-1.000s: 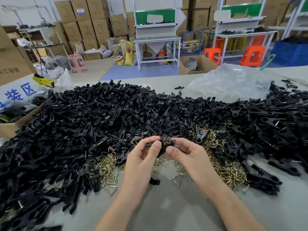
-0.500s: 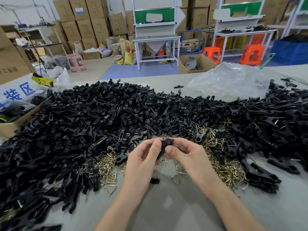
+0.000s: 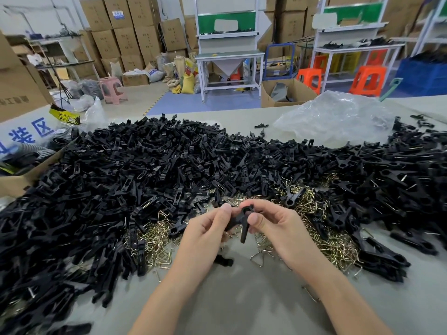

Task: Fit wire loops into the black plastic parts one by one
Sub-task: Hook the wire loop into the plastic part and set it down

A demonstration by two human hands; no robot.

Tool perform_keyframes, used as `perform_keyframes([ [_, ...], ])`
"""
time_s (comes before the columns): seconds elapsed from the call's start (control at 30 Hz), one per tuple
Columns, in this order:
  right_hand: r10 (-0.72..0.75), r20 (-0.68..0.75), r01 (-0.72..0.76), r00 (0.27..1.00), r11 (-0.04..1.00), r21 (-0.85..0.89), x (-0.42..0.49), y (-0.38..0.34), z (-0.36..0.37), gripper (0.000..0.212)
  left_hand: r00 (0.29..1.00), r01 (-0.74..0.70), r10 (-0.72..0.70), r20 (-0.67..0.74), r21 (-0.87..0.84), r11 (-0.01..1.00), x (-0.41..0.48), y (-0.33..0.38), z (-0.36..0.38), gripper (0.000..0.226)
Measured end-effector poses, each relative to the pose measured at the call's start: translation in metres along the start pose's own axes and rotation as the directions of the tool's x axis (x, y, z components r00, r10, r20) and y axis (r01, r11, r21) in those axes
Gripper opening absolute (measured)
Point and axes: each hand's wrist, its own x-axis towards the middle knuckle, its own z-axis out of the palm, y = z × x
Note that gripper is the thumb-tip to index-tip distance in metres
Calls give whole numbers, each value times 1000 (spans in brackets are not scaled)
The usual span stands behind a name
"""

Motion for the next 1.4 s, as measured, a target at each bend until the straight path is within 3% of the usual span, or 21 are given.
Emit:
perform_keyframes([
  [0.2, 59, 180, -102, 982, 967, 236, -3, -4, 3, 49, 967, 106, -20, 254, -331, 938, 1, 0, -2, 45],
  [0.3, 91, 227, -157, 970, 943, 293, -3, -4, 4, 53, 957, 89, -1, 291, -291, 953, -2, -1, -1, 56],
  [0.47, 118, 215, -191, 970, 914, 358, -3, -3, 4, 78, 965, 28, 36, 259, -239, 971, -4, -1, 0, 40],
  [0.57, 140, 145, -181, 980, 927, 330, -3, -6, 5, 56, 973, 8, 54, 226, -264, 964, -3, -1, 2, 33],
  [0.63, 115, 57, -124, 992, 973, 197, -1, -7, 3, 36, 990, 8, 31, 136, -283, 959, 0, -2, 2, 30],
  [0.7, 6, -55, -13, 998, 991, -134, -2, -6, -3, 20, 1000, -2, 10, 26, -300, 954, 6, -5, 0, 23],
  [0.8, -171, -85, 97, 982, 831, -547, -7, 0, -15, 14, 993, -23, -13, -120, -295, 955, 12, -8, -4, 15],
  [0.87, -113, 28, 102, 993, 731, -675, -9, 2, -20, 23, 982, -16, -41, -187, -295, 955, 14, -9, -7, 22],
  [0.93, 42, 181, 128, 982, 556, -821, -7, 4, -23, 46, 971, -17, -57, -232, -304, 952, 14, -11, -10, 36],
  [1.03, 147, 249, 181, 957, 367, -913, -5, 9, -24, 58, 965, -9, -69, -254, -296, 955, 15, -13, -12, 47],
  [1.17, 15, 190, 179, 982, 261, -948, -6, 17, -13, 46, 960, 10, -89, -266, -285, 958, 15, -14, -13, 45],
  [1.4, -150, 51, 81, 987, 198, -977, -4, 25, 5, 42, 956, 37, -118, -270, -288, 957, 15, -15, -10, 40],
])
